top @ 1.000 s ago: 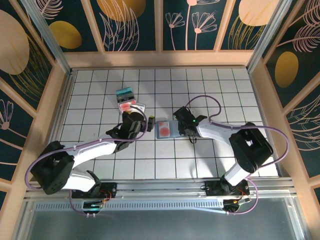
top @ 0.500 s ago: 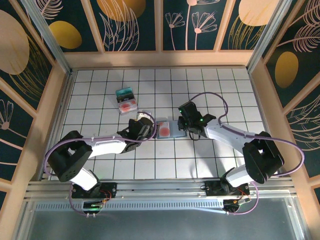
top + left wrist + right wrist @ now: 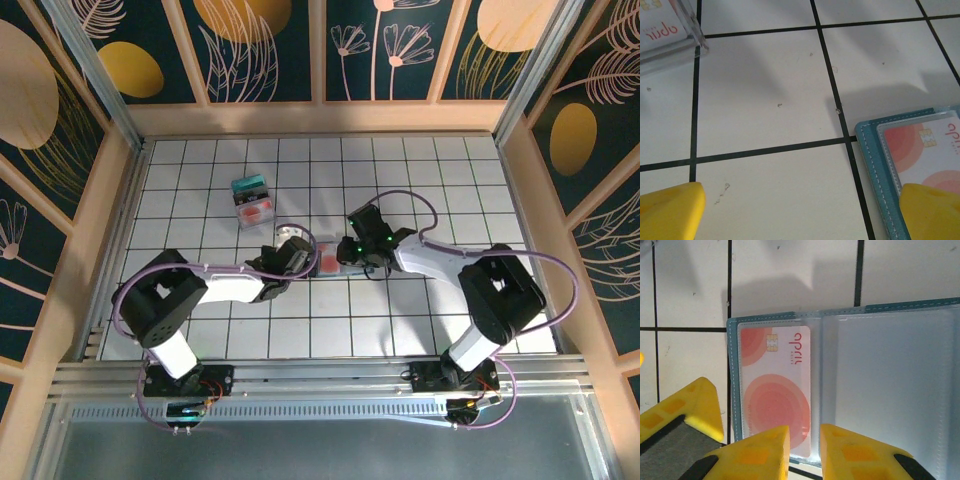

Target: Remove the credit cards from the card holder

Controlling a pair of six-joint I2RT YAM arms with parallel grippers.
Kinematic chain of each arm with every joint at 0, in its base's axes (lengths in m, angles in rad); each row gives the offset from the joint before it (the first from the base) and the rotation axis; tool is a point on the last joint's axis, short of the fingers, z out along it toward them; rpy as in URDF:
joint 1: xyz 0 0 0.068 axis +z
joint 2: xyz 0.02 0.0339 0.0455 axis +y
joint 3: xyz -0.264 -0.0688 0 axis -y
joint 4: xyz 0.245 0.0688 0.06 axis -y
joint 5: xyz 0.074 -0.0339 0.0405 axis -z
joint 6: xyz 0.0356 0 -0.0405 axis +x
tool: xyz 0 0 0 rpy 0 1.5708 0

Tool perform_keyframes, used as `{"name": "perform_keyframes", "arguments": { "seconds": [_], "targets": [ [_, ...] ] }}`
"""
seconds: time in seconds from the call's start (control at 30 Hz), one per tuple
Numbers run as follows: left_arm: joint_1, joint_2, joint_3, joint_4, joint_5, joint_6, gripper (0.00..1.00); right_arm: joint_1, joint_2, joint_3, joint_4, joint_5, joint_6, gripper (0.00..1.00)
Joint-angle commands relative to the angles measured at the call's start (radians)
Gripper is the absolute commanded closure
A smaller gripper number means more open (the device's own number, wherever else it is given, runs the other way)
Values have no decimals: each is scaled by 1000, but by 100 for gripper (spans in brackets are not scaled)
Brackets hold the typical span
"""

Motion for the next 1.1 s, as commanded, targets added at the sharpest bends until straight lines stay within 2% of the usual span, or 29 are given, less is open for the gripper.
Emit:
{"name": "perform_keyframes", "arguments": {
  "seconds": [0.0,0.47,1.07],
  "targets": [
    [8,40,27,-14,5,-22,1,9,32,37,29,-29,17,76],
    [11,95,45,-56,-5,-13,1,10,104,52,46,-39,11,73],
    [10,18,29,-109,-37,-13,1,4,120,9,59,-18,31,71]
  ]
}}
